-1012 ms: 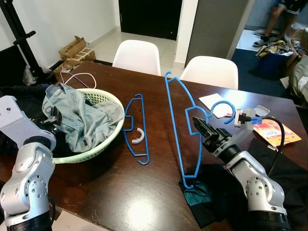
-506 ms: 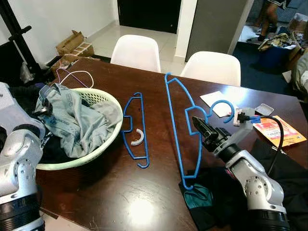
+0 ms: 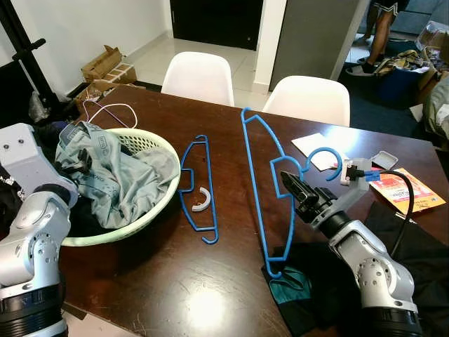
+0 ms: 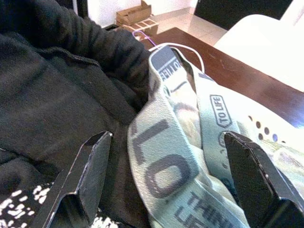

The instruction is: Hang hanger

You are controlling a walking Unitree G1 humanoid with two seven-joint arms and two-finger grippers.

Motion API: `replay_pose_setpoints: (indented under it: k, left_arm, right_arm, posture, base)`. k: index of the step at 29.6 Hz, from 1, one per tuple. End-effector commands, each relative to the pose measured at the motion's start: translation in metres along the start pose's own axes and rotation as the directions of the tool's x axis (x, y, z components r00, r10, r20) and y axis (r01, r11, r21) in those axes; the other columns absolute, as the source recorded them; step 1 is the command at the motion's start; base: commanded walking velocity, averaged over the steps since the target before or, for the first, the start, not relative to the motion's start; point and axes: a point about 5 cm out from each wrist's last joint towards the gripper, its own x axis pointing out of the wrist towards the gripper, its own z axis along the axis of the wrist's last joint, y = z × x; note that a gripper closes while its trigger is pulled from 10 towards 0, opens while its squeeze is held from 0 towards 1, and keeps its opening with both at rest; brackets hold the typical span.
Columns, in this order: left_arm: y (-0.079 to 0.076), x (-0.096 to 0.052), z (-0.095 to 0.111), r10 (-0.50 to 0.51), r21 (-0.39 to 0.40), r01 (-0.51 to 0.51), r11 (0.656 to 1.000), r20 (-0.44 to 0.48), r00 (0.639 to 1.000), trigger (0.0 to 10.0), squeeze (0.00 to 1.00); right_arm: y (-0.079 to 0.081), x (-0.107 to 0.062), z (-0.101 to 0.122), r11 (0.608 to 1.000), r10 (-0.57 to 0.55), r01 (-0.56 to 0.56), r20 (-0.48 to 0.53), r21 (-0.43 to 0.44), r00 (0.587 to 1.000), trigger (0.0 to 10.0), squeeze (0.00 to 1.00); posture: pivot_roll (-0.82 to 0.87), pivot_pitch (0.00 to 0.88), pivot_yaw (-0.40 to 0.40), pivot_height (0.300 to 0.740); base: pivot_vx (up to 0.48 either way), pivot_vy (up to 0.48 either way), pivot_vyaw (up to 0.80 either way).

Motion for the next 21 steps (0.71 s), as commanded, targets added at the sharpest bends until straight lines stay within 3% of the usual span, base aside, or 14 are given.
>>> replay_pose_setpoints:
  k: [1,2,3,4,5,21]
  left_arm:
    - [-0.0047,-0.0017,-0.0128,-0.038,-0.012,0.037,0.999,-0.061,0.997,10.0,0.0]
    - [-0.0062,-0.0021,-0.0134,-0.045,-0.014,0.044,0.999,-0.062,0.997,9.3,0.0]
    - [-0.0067,-0.0023,-0.0134,-0.047,-0.015,0.046,0.999,-0.061,0.997,5.2,0.0]
    - [-0.0067,-0.0023,-0.0134,-0.047,-0.015,0.046,0.999,-0.061,0.997,5.2,0.0]
    - [-0.0067,-0.0024,-0.0136,-0.047,-0.015,0.046,0.999,-0.063,0.997,0.0,0.0]
    - [-0.0077,-0.003,-0.0109,-0.06,-0.015,0.06,0.998,-0.064,0.996,0.0,0.0]
  right_arm:
    - [-0.0006,-0.003,-0.0027,1.0,-0.011,0.011,-0.016,0.002,1.0,10.0,0.0]
    - [-0.0004,-0.0032,-0.0027,1.0,-0.012,0.012,-0.017,0.003,1.0,10.0,0.0]
    - [-0.0003,-0.0033,-0.0027,1.0,-0.013,0.013,-0.017,0.004,1.0,10.0,0.0]
    - [-0.0003,-0.0033,-0.0027,1.0,-0.013,0.013,-0.017,0.004,1.0,10.0,0.0]
    - [-0.0003,-0.0034,-0.0028,1.0,-0.013,0.013,-0.017,0.005,1.0,10.0,0.0]
    - [-0.0004,-0.003,-0.0023,1.0,-0.017,0.017,-0.015,0.009,1.0,10.0,0.0]
  posture:
    - [0.03,0.089,0.003,0.74]
    - [0.03,0.09,0.003,0.74]
    - [0.03,0.09,0.003,0.74]
    - [0.03,0.09,0.003,0.74]
    - [0.03,0.09,0.003,0.74]
    - [0.03,0.097,0.003,0.74]
  base:
    - [0.0,0.0,0.0]
    - [0.0,0.0,0.0]
    - [0.0,0.0,0.0]
    - [0.0,0.0,0.0]
    - [0.0,0.0,0.0]
    - [0.0,0.0,0.0]
